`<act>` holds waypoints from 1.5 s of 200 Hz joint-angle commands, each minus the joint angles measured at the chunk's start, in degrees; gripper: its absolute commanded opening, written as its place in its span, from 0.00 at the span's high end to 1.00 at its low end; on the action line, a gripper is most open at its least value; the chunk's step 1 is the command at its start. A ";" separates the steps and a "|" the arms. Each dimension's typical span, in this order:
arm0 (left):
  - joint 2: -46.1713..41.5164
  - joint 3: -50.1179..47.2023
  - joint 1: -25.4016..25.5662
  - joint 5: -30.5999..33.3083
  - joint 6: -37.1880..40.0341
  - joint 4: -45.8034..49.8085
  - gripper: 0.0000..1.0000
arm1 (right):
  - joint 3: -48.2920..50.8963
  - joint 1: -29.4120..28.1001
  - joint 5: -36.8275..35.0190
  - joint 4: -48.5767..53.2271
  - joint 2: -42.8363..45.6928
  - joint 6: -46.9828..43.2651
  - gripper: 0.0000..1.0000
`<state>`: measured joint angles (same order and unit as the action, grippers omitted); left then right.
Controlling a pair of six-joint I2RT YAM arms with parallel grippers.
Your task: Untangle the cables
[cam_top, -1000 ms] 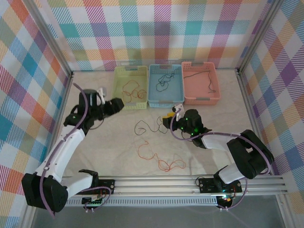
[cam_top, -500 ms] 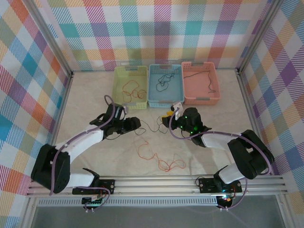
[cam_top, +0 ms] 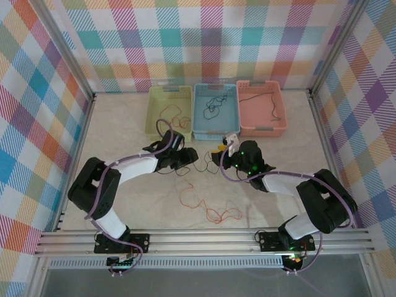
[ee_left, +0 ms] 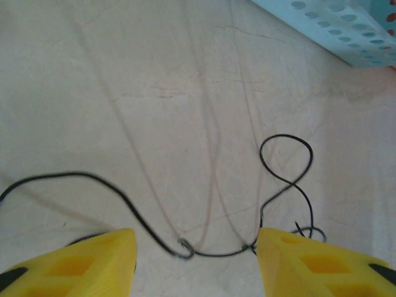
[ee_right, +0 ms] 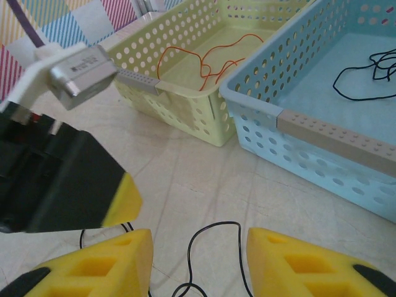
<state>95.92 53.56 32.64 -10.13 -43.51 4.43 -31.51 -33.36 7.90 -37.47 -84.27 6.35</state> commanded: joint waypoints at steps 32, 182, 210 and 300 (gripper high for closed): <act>3.26 1.85 0.67 4.32 -2.68 -2.94 0.62 | 0.72 -0.29 -0.18 -1.73 1.04 -1.08 0.55; -20.81 -2.50 1.93 7.49 6.98 4.84 1.00 | 2.74 -0.30 1.90 -5.95 3.00 -1.93 0.54; -26.02 -1.15 1.97 7.41 9.55 9.75 1.00 | 3.00 -0.30 3.76 -5.84 5.75 -2.39 0.54; -35.92 3.21 1.90 7.56 14.18 18.43 1.00 | 1.74 -0.60 11.69 -3.92 14.94 -1.51 0.52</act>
<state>62.26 54.52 33.89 -3.29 -31.99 20.27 -28.49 -33.43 15.16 -41.10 -71.44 5.08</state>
